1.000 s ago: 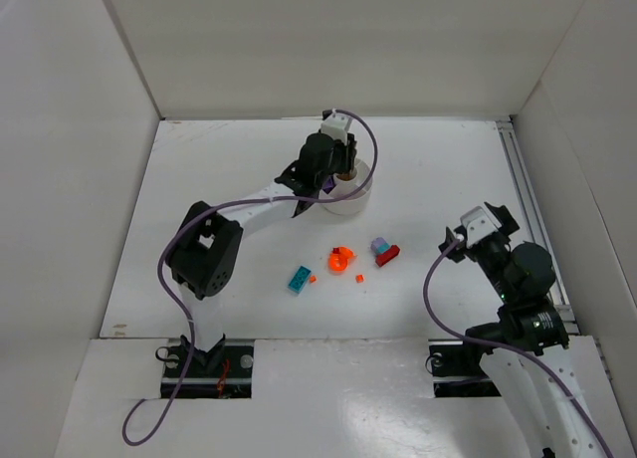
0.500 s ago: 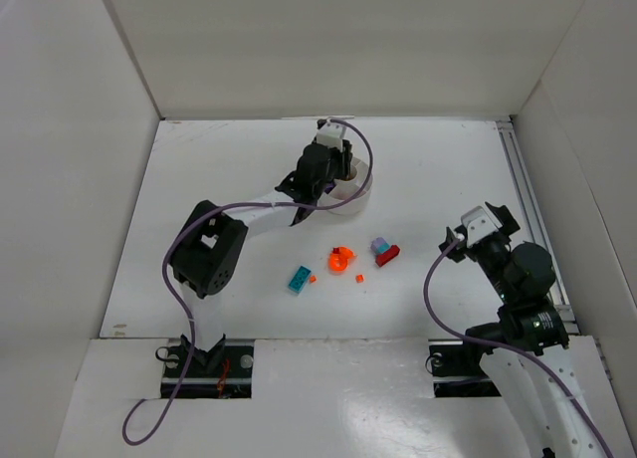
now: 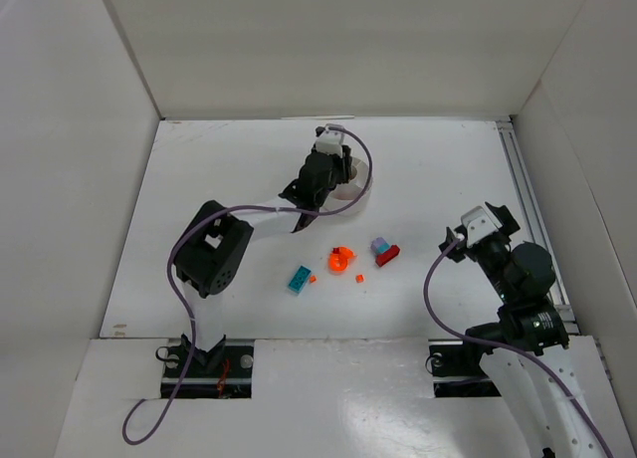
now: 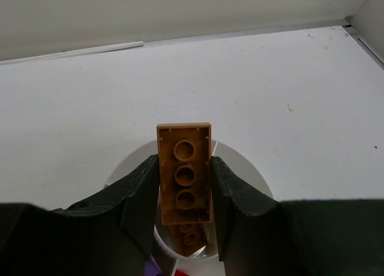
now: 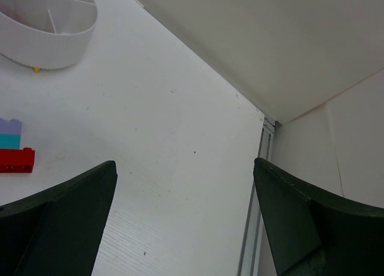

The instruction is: Sort the legos into containers by color

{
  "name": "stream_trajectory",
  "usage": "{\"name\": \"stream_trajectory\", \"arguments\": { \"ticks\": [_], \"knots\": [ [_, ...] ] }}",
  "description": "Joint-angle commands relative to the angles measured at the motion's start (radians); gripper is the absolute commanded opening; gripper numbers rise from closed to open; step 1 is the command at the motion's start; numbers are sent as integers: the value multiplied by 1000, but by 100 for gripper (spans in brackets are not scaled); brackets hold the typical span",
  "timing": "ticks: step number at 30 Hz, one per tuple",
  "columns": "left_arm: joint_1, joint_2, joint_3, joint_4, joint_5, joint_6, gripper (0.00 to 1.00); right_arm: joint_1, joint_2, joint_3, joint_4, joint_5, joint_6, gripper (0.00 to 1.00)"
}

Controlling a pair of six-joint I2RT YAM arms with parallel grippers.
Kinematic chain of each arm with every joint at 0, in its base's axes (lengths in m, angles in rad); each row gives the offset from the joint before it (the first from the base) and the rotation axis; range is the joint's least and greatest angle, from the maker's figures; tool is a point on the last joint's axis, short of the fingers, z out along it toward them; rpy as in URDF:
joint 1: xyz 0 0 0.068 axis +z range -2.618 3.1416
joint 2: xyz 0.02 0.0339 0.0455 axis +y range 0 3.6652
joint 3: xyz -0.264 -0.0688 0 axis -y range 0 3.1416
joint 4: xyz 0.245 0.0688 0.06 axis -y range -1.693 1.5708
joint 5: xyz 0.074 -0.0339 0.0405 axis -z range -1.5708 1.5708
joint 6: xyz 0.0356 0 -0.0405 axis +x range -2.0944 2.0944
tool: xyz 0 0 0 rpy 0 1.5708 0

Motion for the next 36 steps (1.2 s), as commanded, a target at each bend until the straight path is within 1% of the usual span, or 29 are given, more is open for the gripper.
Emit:
{"name": "stream_trajectory", "arguments": {
  "ticks": [1,2,3,4,6,7,9,13,18,19,21,22,23,24,25,26,28,29,30,32,33,35,36],
  "knots": [
    [-20,-7,-27,85,-22,-12,26,-9,-8,0,10,13,19,100],
    [-31,-7,-27,99,-38,-12,26,-9,-8,0,10,13,19,100],
    [-31,-7,-38,99,-51,-12,28,-9,-8,0,10,13,19,100],
    [-31,-7,-38,99,-51,-12,28,-9,-8,0,10,13,19,100],
    [-40,-7,-47,108,-62,-12,32,-9,-8,0,10,13,19,100],
    [-40,-7,-47,122,-62,-12,37,-9,-8,0,10,13,19,100],
    [-40,-7,-56,122,-62,-12,41,-9,-8,0,10,13,19,100],
    [-40,-28,-78,122,-62,-21,53,-9,-8,0,10,2,19,100],
    [-40,-89,-98,103,-40,-30,58,-9,-8,0,10,2,10,100],
    [-40,-103,-98,65,-16,-30,63,-9,-8,0,21,-8,10,100],
    [-40,-134,-98,22,13,-50,70,-9,12,0,21,-33,0,100],
    [-40,-172,-98,-22,38,-50,75,-9,21,0,21,-43,0,100],
    [-40,-195,-98,-42,50,-50,82,-9,32,0,21,-66,0,100],
    [-51,-218,-98,-62,50,-50,98,-9,44,0,21,-80,-9,100],
    [-51,-244,-98,-88,50,-59,100,-9,73,0,33,-97,-18,100],
    [-62,-301,-98,-129,50,-59,100,-9,90,0,42,-152,-18,100],
    [-74,-361,-120,-176,38,-71,100,-9,155,0,64,-203,-29,100],
    [-85,-419,-121,-246,38,-72,100,-9,179,0,64,-224,-38,100],
    [-85,-447,-121,-289,38,-91,100,-9,202,0,64,-270,-38,100],
    [-85,-523,-121,-381,26,-133,100,-9,270,0,90,-310,-38,100],
    [-85,-551,-121,-460,-3,-183,100,-9,288,0,101,-339,-29,100],
    [-85,-605,-172,-515,-3,-219,100,2,340,-21,150,-376,-18,98],
    [-85,-669,-198,-550,-14,-236,100,2,356,-21,166,-401,-18,98]
  ]
}}
